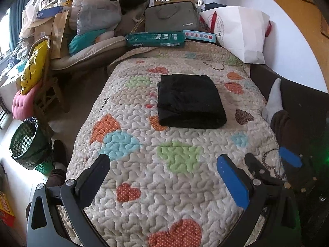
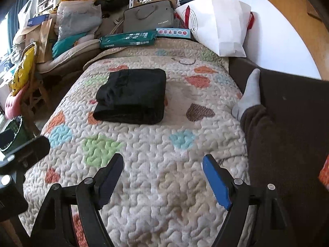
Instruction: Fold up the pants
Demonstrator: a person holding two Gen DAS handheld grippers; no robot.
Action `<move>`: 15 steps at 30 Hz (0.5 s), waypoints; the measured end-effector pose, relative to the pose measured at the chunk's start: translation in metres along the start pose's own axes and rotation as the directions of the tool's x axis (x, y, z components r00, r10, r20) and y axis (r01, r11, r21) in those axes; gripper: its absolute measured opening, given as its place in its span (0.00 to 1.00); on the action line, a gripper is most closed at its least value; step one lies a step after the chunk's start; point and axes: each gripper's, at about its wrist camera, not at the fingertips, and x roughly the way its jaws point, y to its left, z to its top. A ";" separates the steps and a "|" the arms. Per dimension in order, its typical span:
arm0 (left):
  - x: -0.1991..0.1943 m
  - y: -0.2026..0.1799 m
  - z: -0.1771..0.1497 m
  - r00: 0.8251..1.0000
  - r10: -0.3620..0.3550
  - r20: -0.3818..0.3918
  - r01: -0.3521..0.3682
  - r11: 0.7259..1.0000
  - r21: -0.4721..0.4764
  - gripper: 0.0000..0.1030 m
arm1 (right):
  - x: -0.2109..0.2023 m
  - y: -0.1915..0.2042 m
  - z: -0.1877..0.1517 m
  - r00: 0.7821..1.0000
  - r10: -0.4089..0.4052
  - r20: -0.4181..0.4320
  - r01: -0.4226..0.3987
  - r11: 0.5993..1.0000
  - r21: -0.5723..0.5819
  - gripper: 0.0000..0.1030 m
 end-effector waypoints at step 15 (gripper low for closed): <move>0.024 0.006 0.012 0.999 0.030 -0.010 -0.030 0.999 0.039 1.00 | 0.018 0.020 0.018 1.000 -0.003 0.006 0.004 0.999 -0.053 0.82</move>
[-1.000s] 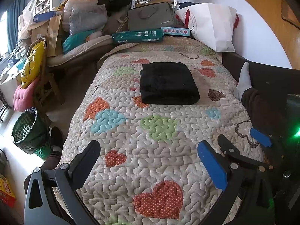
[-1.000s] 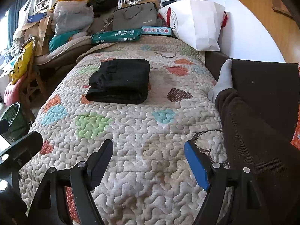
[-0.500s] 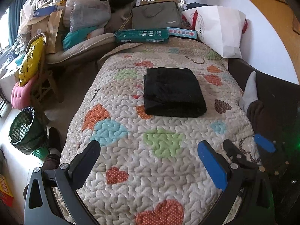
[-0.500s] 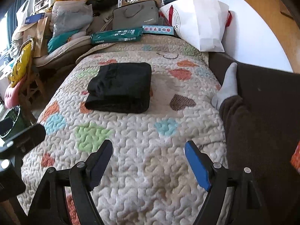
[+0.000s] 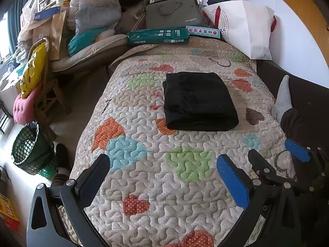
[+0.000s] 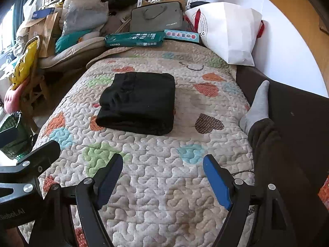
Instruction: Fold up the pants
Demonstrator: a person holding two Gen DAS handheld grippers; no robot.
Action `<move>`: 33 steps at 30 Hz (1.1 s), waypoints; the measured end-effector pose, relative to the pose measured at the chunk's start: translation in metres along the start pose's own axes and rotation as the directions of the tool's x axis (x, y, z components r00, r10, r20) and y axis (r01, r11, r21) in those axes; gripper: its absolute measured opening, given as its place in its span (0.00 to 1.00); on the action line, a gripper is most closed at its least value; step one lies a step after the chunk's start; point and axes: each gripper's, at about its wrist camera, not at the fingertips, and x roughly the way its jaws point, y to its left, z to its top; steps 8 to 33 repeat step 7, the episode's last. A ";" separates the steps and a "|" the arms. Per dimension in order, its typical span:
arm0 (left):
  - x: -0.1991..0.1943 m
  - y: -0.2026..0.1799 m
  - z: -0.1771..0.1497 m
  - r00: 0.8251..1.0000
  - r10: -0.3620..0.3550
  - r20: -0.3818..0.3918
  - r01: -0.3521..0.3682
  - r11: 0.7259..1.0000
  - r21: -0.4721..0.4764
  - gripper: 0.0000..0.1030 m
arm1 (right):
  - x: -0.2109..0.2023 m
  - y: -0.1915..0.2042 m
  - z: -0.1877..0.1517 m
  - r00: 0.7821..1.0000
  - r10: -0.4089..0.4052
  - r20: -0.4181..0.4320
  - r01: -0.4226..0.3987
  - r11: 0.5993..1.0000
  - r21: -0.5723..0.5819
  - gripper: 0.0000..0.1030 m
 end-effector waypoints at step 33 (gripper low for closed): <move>-0.001 -0.006 -0.002 1.000 0.017 0.020 -0.018 0.999 0.030 1.00 | 0.007 -0.005 -0.003 1.000 -0.010 -0.012 0.010 1.000 0.019 0.82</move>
